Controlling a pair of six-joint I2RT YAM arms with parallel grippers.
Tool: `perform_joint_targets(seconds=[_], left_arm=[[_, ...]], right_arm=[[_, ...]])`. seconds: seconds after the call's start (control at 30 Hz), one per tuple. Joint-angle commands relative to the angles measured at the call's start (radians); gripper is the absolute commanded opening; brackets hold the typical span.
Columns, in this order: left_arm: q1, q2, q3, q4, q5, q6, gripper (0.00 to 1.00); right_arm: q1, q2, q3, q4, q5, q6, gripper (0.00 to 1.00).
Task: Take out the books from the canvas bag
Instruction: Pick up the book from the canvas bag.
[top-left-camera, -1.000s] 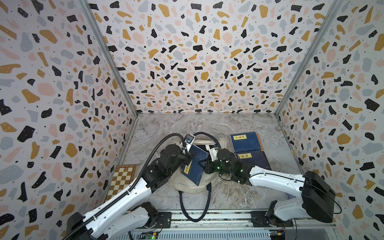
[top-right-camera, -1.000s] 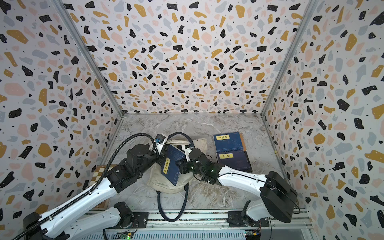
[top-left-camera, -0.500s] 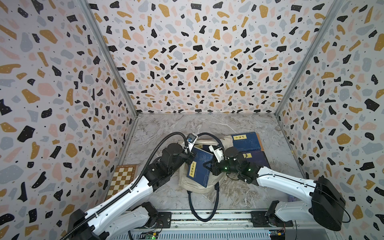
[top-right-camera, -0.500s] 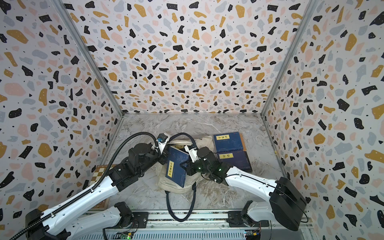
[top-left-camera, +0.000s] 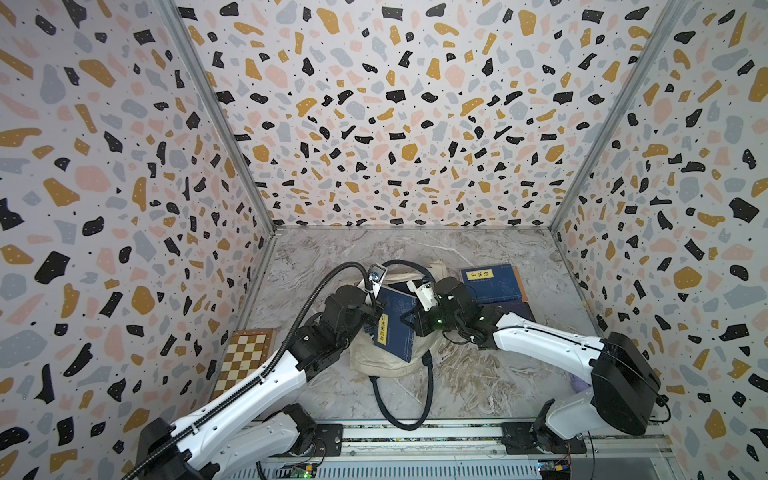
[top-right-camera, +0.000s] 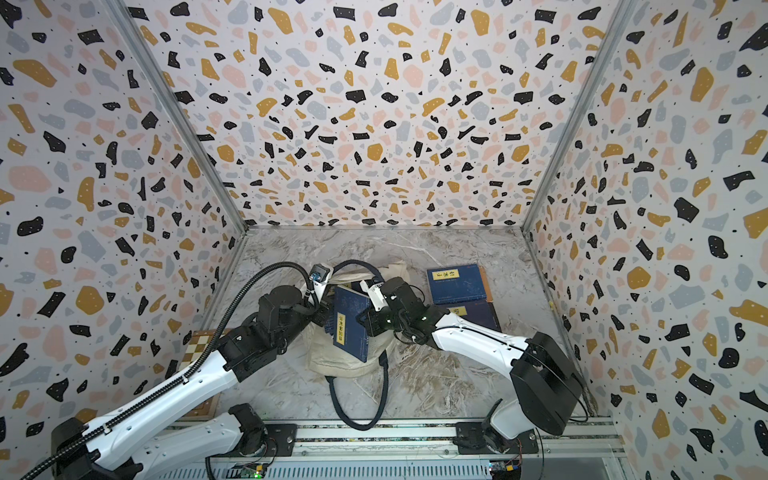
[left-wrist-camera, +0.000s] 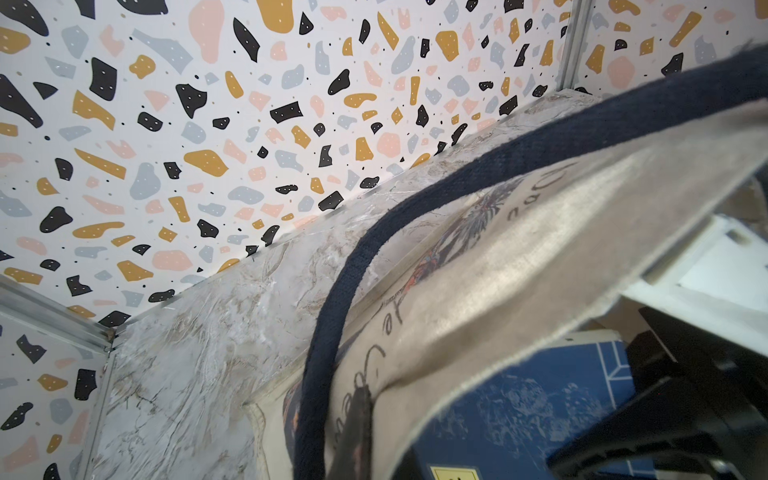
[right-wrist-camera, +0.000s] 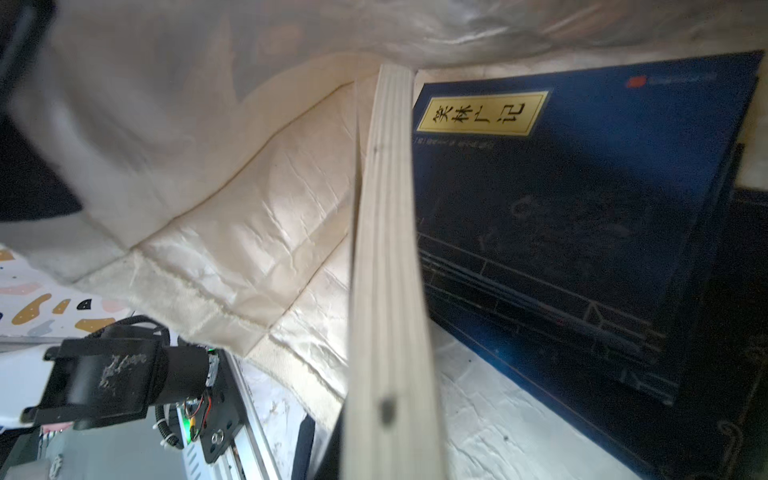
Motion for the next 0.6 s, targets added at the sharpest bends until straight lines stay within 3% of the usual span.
perform_joint_targets(seconds=[0.0, 0.37, 0.57], left_arm=[[0.016, 0.015, 0.037, -0.043, -0.068, -0.017, 0.0], [0.016, 0.025, 0.045, -0.055, -0.074, -0.026, 0.0], [0.016, 0.032, 0.051, -0.058, -0.066, -0.031, 0.0]], right_arm=[[0.018, -0.113, 0.055, 0.005, -0.022, -0.127, 0.0], [0.077, -0.137, 0.039, -0.13, -0.154, -0.283, 0.0], [0.104, -0.087, 0.024, -0.179, -0.217, -0.267, 0.0]])
